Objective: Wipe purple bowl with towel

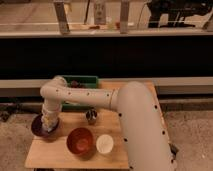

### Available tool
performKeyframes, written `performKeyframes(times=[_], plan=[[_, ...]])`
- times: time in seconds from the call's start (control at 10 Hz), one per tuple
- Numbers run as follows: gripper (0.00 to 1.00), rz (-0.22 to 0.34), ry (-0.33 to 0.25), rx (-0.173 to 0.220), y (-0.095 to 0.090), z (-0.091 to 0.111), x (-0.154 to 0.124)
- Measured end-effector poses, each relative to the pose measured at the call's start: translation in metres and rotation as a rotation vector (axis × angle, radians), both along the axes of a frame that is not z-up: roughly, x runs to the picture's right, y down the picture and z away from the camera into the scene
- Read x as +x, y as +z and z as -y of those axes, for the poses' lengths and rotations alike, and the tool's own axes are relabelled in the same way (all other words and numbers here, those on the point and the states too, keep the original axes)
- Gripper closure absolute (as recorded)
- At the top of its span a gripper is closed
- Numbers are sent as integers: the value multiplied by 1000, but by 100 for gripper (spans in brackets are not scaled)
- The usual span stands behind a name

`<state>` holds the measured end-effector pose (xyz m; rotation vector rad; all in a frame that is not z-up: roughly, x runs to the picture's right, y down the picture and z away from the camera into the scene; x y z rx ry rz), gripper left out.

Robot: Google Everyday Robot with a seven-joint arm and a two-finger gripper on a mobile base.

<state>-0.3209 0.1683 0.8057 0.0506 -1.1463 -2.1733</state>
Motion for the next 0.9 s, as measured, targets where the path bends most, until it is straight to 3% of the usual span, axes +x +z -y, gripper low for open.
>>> performKeyframes(times=[0.3,0.6,0.9], plan=[[100,21,-10,28,6,13,-42],[100,56,-12,48,6,20,-65],[100,152,-27,14,-15,5,-67]])
